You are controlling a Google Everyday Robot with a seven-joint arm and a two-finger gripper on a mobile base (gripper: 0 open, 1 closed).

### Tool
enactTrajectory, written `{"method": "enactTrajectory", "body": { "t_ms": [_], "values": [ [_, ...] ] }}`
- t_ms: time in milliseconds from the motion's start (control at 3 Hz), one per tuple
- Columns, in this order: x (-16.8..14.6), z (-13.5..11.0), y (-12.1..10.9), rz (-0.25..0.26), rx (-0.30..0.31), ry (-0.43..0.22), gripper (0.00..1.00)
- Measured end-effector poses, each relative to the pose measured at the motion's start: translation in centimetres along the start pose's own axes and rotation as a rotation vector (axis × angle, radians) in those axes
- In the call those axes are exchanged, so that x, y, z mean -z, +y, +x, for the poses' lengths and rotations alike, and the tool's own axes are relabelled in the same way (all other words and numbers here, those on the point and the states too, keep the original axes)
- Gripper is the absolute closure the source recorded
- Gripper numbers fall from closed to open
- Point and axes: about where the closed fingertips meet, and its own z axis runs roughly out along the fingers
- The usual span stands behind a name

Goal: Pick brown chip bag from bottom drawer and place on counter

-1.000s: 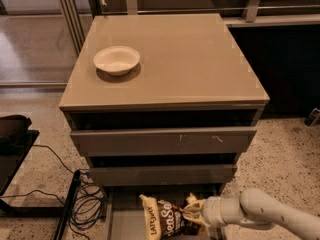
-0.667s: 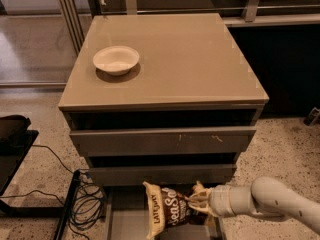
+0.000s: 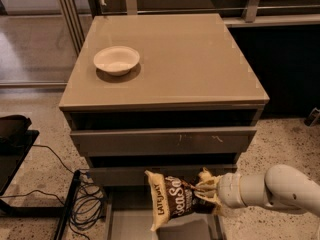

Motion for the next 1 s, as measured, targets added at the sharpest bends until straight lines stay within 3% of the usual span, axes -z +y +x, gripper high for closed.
{"method": "enactTrajectory", "body": {
  "t_ms": [333, 1000],
  "values": [
    [2.3, -1.5, -1.2, 0.047, 0.041, 0.018, 1.00],
    [11.7, -8.5, -5.9, 0.190, 0.162, 0.040, 1.00]
  ]
}}
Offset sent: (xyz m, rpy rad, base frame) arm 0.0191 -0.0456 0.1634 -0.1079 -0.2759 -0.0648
